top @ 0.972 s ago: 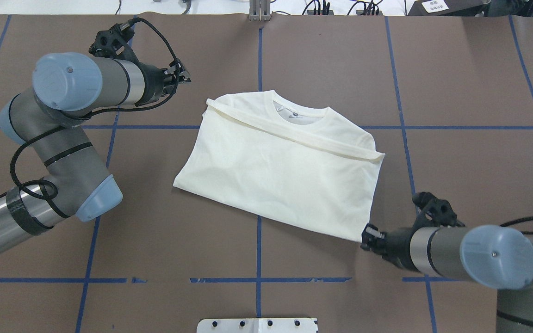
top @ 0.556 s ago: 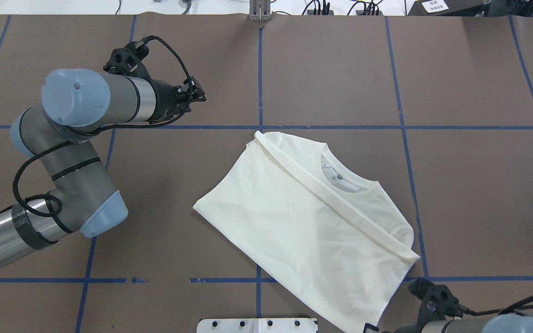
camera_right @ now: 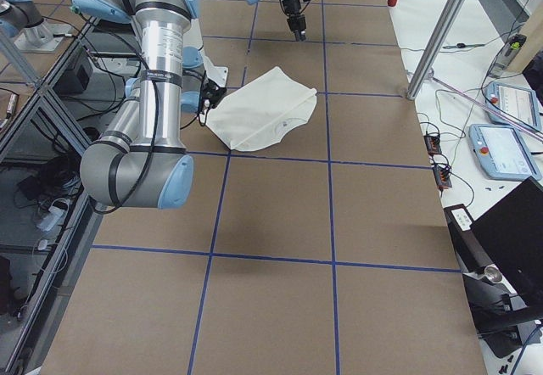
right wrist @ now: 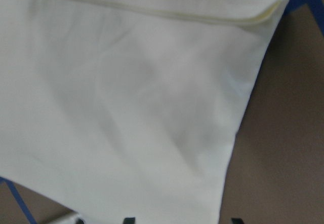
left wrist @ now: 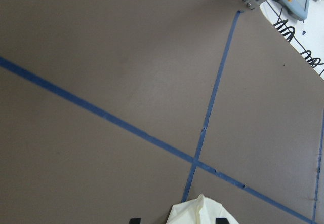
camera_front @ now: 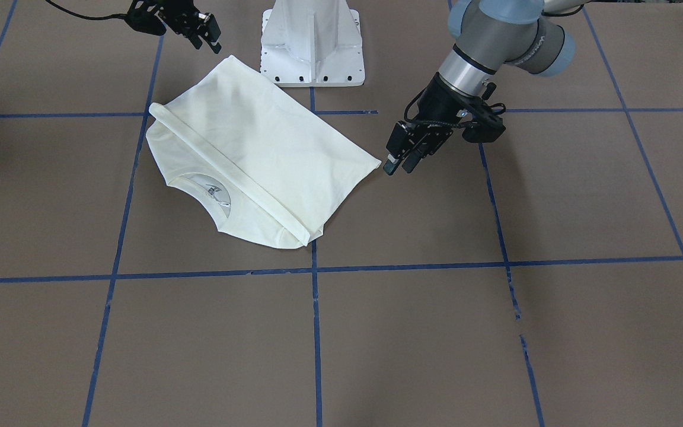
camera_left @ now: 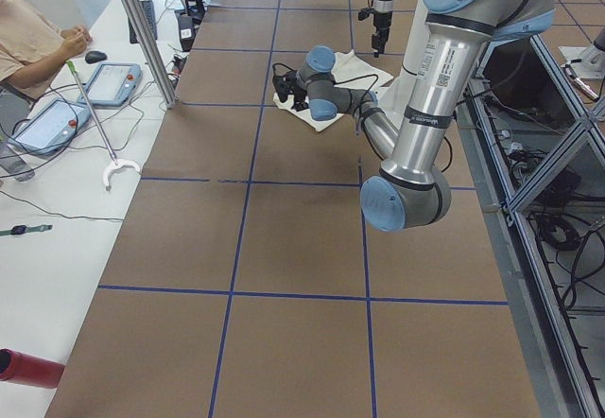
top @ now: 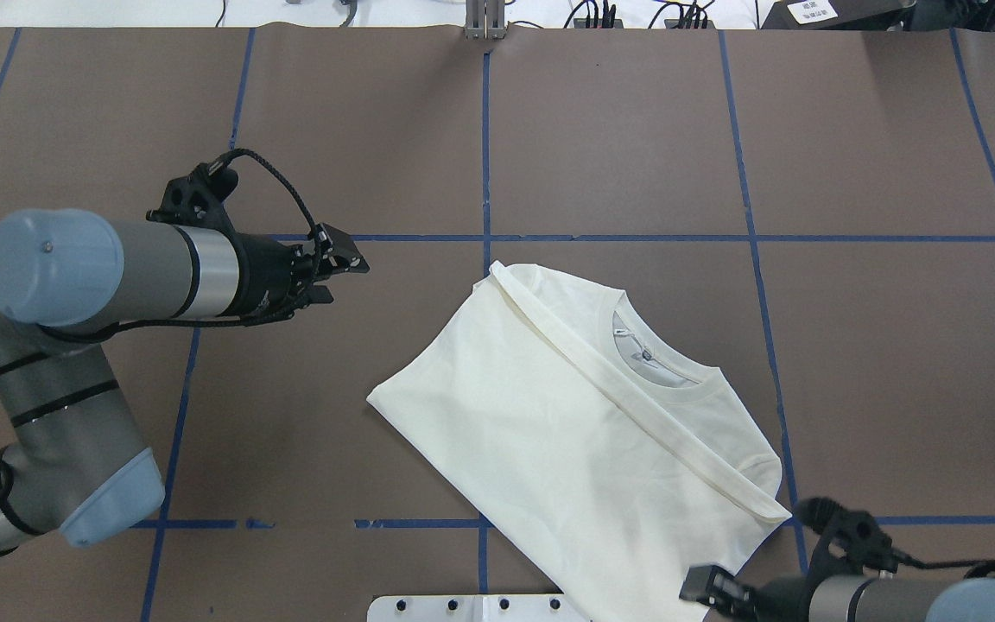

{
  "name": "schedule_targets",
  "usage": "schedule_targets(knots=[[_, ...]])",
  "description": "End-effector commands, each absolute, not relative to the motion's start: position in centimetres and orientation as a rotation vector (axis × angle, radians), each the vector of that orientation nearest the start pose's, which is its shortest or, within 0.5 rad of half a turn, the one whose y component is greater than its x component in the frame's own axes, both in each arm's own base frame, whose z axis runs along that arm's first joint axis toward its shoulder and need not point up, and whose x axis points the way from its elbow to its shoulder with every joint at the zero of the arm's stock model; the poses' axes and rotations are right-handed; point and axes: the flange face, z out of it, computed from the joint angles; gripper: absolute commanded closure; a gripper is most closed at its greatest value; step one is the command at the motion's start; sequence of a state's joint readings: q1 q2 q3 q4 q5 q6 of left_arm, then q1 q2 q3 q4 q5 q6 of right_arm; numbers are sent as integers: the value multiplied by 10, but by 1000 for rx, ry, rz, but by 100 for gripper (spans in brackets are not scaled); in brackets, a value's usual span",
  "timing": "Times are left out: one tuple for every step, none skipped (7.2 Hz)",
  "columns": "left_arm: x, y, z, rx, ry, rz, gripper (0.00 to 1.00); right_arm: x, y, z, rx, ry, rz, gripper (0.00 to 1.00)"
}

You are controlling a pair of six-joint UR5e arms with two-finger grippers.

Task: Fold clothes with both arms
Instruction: 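Release the shirt with the right gripper while the left gripper grasps its corner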

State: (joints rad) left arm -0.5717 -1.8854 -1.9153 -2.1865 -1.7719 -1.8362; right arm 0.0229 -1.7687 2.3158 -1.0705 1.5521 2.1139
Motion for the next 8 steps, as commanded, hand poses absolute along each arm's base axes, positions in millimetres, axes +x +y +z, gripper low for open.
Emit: schedule_targets(knots=[[463,-344,284,-74,1252,-589,31,-351,-265,326,-181,-1096,632,0],[489,-315,283,-96,1250,-604,31,-342,-320,320,-146,-1124,570,0],[535,-291,292,-110,1213,-570,33,-329,-358,338,-111,-1106,560,0],[557,-301,286,-91,1207,-577,35,-328,-364,342,-89,-1099,542,0],[550,-307,285,-79,1210,-587,36,-331,-365,342,-90,-1100,539,0],[550,-306,294,-77,1176,-592,36,-332,-366,344,-89,-1094,542,0],[551,-305,304,-77,1128,-596,36,-337,-371,357,-90,-1069,555,0],[551,-305,304,-76,1124,-595,36,-337,-371,354,-88,-1074,553,0]])
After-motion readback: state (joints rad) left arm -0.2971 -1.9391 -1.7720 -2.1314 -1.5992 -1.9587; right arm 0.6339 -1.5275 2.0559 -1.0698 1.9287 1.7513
